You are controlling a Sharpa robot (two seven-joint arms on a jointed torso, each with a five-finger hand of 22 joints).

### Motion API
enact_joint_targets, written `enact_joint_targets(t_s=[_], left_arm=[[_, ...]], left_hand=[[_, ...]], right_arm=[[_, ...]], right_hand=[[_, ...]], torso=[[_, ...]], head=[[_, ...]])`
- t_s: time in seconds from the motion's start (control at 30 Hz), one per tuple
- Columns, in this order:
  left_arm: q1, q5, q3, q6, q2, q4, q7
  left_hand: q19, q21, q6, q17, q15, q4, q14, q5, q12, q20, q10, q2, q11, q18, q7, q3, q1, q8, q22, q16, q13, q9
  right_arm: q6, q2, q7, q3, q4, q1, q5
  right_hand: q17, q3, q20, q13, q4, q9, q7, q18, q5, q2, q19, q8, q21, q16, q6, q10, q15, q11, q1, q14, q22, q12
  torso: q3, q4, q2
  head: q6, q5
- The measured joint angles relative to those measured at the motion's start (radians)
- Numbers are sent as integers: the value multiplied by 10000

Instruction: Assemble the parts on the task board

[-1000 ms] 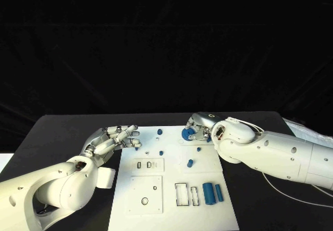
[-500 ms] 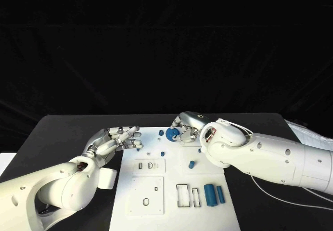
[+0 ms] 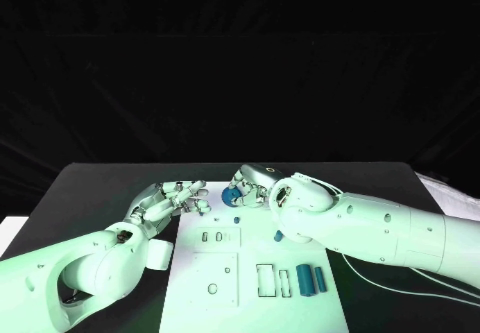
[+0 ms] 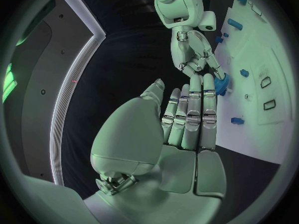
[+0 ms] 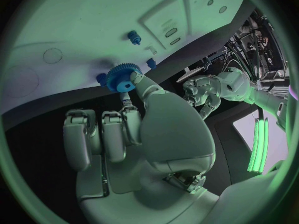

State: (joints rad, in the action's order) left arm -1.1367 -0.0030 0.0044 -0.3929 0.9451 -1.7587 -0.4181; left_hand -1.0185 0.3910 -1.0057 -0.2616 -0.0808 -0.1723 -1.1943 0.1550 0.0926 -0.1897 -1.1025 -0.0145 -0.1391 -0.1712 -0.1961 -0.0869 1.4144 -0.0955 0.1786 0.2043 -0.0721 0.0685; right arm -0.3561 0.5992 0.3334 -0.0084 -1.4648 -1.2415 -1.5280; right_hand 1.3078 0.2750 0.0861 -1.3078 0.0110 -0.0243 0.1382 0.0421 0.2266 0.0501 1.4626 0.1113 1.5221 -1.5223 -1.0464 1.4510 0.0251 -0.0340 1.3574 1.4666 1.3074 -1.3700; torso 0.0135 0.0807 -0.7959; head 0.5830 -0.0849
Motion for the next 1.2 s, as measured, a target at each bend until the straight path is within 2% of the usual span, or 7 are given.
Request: enact_joint_targets(t_s=[0.2,0.33,0.53,0.57,0.63,0.8,1.2], left_arm=[[0,0,0,4,-15,8,6],[0,0,0,6,-22,11,9],[-2,0,0,7,-18,10,17],[-2,0,0,8,-17,8,19],[-2,0,0,8,-16,-1,24],[-2,0,0,9,-16,-9,36],[-2,0,2,12,-2,-16,67]], left_hand=[[0,0,0,1,0,0,0,0,0,0,0,0,0,0,0,0,0,0,0,0,0,0],[0,0,0,1,0,0,0,0,0,0,0,0,0,-1,0,0,0,0,7,0,0,0],[0,0,0,-3,0,23,0,0,-14,0,0,0,0,-1,0,-23,0,0,7,0,0,0],[0,0,0,-20,0,44,0,0,-56,0,0,0,0,0,0,-44,0,0,7,-23,0,0],[0,0,0,-28,0,44,0,0,-57,0,0,0,0,0,0,-45,0,-1,7,-39,0,0],[0,0,0,-27,0,44,0,0,-57,0,0,0,0,0,0,-45,0,-1,7,-39,0,0],[0,0,0,-26,0,44,0,0,-57,0,0,0,0,0,0,-45,0,-1,6,-39,0,0]], right_arm=[[182,-278,25,-96,360,43,-33],[271,-372,27,-101,467,51,-73],[303,-449,27,-97,545,66,-260],[298,-465,27,-97,566,69,-294],[287,-506,30,-97,633,75,-364],[282,-574,41,-126,794,102,-456],[314,-645,47,-138,902,130,-518]], right_hand=[[-1,0,0,1,1,0,1,1,-47,-24,0,-29,0,0,-1,-39,0,-39,-26,0,3,97],[-1,61,0,1,58,-1,1,3,-108,4,0,-29,0,1,-1,-38,0,-39,-102,0,7,133],[-2,156,0,2,101,-23,0,10,-255,216,0,-158,0,1,-13,-372,-1,-144,-316,-1,7,612],[-2,167,0,2,112,-253,15,11,-321,258,0,-254,0,1,6,-447,-1,-181,-359,-1,7,728],[-3,198,48,34,141,-431,133,16,-516,188,47,-421,0,1,416,-588,-101,-283,-522,-17,7,919],[-3,251,200,339,164,-413,300,25,-777,232,18,-459,0,1,1193,-838,-235,-460,-560,-19,6,1319],[-5,145,256,585,270,-407,369,26,-777,425,-38,-459,0,1,1535,-1013,-292,-494,-594,-7,5,1571]], torso=[[-7,-12,0],[-7,-17,1],[-18,-26,1],[-17,-26,2],[-13,-29,3],[-12,-26,3],[-18,-26,5]], head=[[38,29],[52,49],[35,100],[35,102],[35,104],[42,105],[80,110]])
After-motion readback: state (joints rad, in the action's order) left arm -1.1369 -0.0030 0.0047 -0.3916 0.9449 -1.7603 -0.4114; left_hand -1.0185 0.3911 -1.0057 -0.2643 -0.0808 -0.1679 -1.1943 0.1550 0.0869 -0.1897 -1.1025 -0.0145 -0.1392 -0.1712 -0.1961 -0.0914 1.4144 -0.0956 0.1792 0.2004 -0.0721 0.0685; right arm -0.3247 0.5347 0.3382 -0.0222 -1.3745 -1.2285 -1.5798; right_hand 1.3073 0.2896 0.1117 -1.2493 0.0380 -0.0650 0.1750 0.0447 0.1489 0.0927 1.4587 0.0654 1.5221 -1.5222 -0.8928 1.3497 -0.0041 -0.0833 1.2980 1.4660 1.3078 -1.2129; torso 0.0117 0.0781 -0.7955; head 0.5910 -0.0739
